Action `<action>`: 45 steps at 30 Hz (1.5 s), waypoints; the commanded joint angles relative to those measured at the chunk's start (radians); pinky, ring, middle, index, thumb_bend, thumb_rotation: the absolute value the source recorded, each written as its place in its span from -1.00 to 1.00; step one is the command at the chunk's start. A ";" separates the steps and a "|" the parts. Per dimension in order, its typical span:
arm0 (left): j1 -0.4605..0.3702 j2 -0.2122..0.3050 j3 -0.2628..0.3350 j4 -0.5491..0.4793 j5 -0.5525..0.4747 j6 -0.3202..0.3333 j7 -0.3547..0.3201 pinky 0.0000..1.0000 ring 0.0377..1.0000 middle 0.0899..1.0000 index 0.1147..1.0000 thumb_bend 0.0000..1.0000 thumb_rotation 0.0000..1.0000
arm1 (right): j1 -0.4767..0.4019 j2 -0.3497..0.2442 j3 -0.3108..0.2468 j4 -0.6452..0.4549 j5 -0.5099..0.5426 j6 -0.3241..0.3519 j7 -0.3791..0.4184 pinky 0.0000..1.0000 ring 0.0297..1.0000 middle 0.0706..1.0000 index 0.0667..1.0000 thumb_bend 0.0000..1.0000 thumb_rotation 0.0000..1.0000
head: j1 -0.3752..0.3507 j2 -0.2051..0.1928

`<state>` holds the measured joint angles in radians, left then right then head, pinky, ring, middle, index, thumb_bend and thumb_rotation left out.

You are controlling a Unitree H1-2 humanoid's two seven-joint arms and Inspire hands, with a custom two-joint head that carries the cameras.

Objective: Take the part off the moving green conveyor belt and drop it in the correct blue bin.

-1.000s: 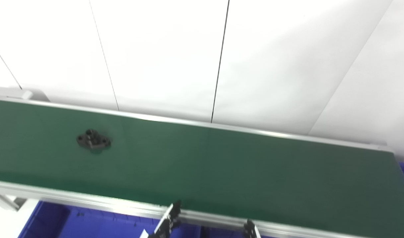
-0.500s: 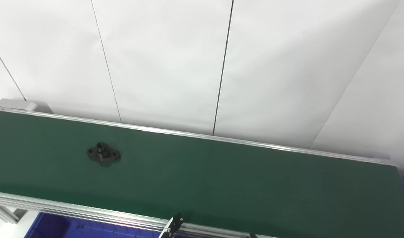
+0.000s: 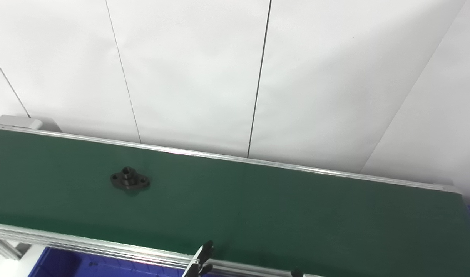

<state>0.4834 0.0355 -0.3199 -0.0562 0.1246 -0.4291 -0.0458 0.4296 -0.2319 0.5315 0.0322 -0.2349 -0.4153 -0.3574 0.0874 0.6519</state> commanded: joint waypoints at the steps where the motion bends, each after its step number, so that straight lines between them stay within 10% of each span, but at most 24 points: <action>1: 0.005 -0.010 -0.008 -0.027 0.010 -0.033 -0.001 0.87 0.97 0.95 1.00 0.97 0.56 | 0.007 -0.005 -0.011 -0.028 0.009 -0.055 0.015 0.85 0.90 0.97 1.00 0.66 1.00 | 0.019 0.001; 25: -0.006 -0.051 -0.018 -0.030 0.031 -0.012 -0.007 0.83 0.97 0.96 0.99 0.92 0.41 | 0.019 -0.016 -0.088 -0.070 0.031 -0.055 0.094 1.00 0.96 1.00 1.00 0.54 0.94 | 0.062 0.000; 35: -0.029 -0.057 -0.026 -0.021 0.009 -0.003 -0.016 0.89 1.00 0.98 1.00 0.92 0.39 | 0.047 0.061 -0.240 -0.308 -0.108 -0.022 0.105 0.94 0.93 1.00 1.00 0.36 0.82 | 0.025 0.002; 40: -0.035 -0.058 -0.028 -0.022 0.014 0.001 -0.017 0.89 1.00 0.98 1.00 0.93 0.43 | -0.008 0.079 -0.293 -0.398 -0.173 0.024 0.161 0.92 0.97 1.00 1.00 0.87 0.85 | 0.016 0.002; 45: -0.038 -0.059 -0.031 -0.017 0.000 -0.002 -0.022 0.91 1.00 0.98 1.00 0.94 0.42 | -0.101 0.079 -0.338 -0.451 -0.238 0.123 0.247 0.98 1.00 1.00 1.00 0.87 0.75 | 0.011 0.000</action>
<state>0.4505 -0.0133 -0.3429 -0.0547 0.1364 -0.4176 -0.0609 0.3539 -0.1503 0.2100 -0.3738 -0.4437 -0.3363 -0.1387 0.0982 0.6535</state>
